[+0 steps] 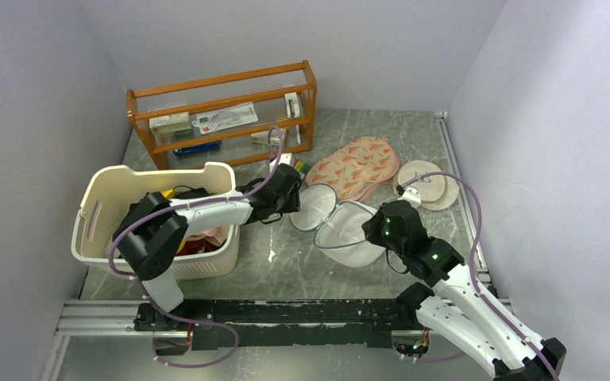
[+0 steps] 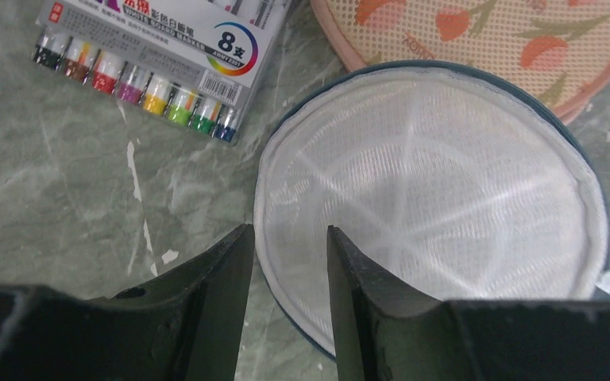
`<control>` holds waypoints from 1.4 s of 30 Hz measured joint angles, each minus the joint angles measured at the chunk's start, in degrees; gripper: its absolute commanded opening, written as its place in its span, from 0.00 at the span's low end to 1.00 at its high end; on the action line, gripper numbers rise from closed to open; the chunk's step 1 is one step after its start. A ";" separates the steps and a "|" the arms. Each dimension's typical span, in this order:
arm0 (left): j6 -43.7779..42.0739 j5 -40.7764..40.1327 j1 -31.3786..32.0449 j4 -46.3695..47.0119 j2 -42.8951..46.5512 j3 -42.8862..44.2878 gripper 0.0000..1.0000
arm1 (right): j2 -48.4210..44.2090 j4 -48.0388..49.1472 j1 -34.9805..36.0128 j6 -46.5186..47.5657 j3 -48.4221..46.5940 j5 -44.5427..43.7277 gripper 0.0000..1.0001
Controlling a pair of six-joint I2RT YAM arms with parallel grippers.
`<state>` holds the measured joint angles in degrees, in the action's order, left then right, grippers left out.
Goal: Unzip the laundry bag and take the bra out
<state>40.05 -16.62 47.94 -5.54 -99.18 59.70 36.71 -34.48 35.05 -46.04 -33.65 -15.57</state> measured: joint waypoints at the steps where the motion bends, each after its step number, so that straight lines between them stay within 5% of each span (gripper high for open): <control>1: -0.31 -0.61 0.24 -0.22 -1.20 0.90 0.49 | -0.20 0.15 0.00 0.09 0.13 0.17 0.03; 9: -1.92 -3.78 1.33 -0.59 -8.35 3.08 0.55 | -1.25 0.94 0.00 0.70 0.74 1.25 0.04; 14: -2.36 -4.37 1.40 -0.28 -8.87 3.26 0.54 | -1.38 1.20 0.00 0.90 1.31 1.49 0.04; 25: -4.04 -7.76 3.28 -4.15 -7.96 4.04 0.67 | -0.85 1.25 0.00 1.07 1.36 2.14 0.04; 33: -5.77 -7.87 3.56 -5.90 -1.36 2.54 0.59 | 0.15 1.51 0.00 1.11 1.38 2.71 0.04; 42: -8.28 -8.70 2.71 -6.80 -9.05 5.09 0.59 | 0.37 1.70 0.00 1.31 1.38 2.99 0.05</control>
<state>31.77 -25.32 50.65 -12.34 -108.22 64.79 37.08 -32.77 35.05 -44.73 -32.27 -12.58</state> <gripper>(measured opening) 0.579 0.047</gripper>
